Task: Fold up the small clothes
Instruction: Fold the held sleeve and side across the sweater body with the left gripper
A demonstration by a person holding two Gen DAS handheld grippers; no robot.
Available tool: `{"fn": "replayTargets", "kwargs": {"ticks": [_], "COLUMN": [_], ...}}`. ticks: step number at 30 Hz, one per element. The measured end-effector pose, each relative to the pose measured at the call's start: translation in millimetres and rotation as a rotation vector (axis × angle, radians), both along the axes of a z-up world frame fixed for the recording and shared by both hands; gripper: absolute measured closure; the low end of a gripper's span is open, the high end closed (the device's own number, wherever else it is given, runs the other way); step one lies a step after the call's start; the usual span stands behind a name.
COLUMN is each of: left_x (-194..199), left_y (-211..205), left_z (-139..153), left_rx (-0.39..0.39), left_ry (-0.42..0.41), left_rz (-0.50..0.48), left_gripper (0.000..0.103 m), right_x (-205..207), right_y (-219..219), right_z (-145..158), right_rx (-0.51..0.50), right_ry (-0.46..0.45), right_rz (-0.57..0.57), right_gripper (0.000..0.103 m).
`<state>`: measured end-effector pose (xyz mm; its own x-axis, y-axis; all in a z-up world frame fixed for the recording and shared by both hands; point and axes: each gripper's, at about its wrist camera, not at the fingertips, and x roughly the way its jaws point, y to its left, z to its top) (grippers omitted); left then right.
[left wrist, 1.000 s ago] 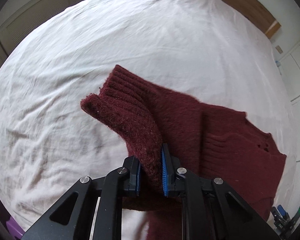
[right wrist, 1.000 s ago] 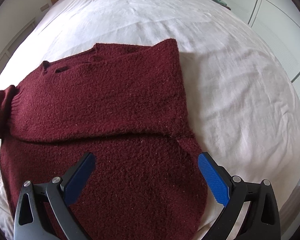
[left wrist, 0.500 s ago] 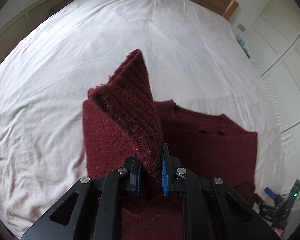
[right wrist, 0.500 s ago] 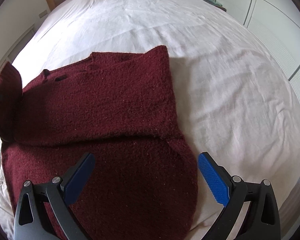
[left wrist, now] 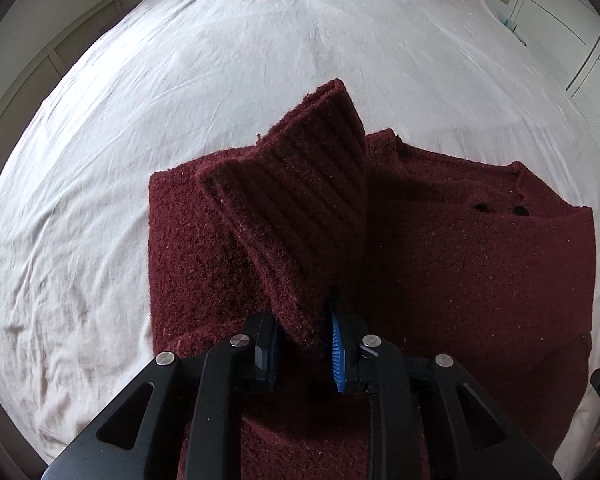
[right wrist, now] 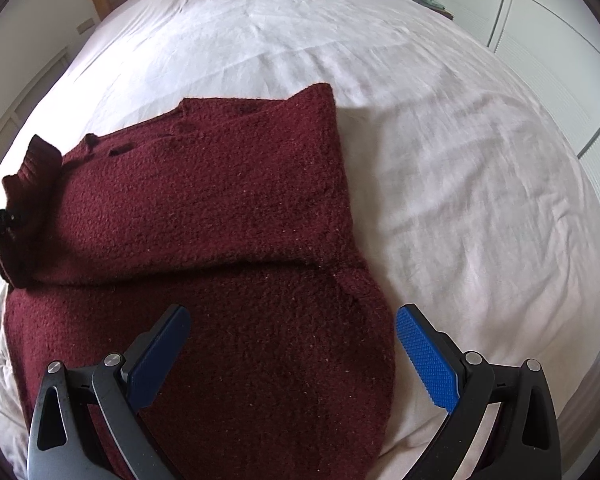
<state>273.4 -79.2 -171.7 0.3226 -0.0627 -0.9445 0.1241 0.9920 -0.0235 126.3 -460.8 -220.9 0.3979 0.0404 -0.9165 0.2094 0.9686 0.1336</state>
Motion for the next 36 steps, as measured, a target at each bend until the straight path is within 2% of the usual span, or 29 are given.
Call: {"fn": "replayTargets", "kwargs": {"ticks": [1, 5, 7, 9, 13, 18, 25, 28, 36], "left_x": [-2.5, -7.5, -12.9, -16.5, -25.9, -39.1, -57.0, -63.2, -45.4], "left_y": [0.6, 11.8, 16.6, 29.7, 55.0, 84.6, 103.6, 108.3, 84.8], "left_z": [0.1, 12.1, 22.3, 28.7, 39.6, 40.4, 17.0, 4.9, -29.9], "left_rx": [-0.005, -0.028, -0.038, -0.065, -0.124, -0.114, -0.041, -0.036, -0.018], "left_ry": [0.006, 0.026, 0.019, 0.021, 0.028, 0.031, 0.055, 0.061, 0.075], "left_rz": [0.002, 0.012, 0.013, 0.024, 0.056, 0.076, 0.062, 0.060, 0.051], "left_gripper": [0.080, 0.062, 0.046, 0.039, 0.038, 0.038, 0.038, 0.038, 0.038], "right_x": [0.2, 0.2, 0.1, 0.3, 1.5, 2.6, 2.4, 2.6, 8.0], "right_y": [1.1, 3.5, 3.7, 4.1, 7.7, 13.3, 17.8, 16.9, 25.1], "right_z": [0.2, 1.5, 1.3, 0.6, -1.5, -3.2, -4.1, -5.2, -1.3], "right_rx": [-0.002, -0.006, -0.004, -0.002, -0.002, -0.008, -0.020, -0.022, -0.052], "right_ry": [0.000, -0.003, -0.003, -0.001, 0.006, 0.014, 0.025, 0.032, 0.046], "right_rz": [0.004, 0.009, 0.009, 0.009, 0.019, 0.031, 0.041, 0.037, 0.057], "right_gripper": [0.000, 0.000, 0.000, 0.000, 0.000, 0.000, 0.000, 0.000, 0.000]}}
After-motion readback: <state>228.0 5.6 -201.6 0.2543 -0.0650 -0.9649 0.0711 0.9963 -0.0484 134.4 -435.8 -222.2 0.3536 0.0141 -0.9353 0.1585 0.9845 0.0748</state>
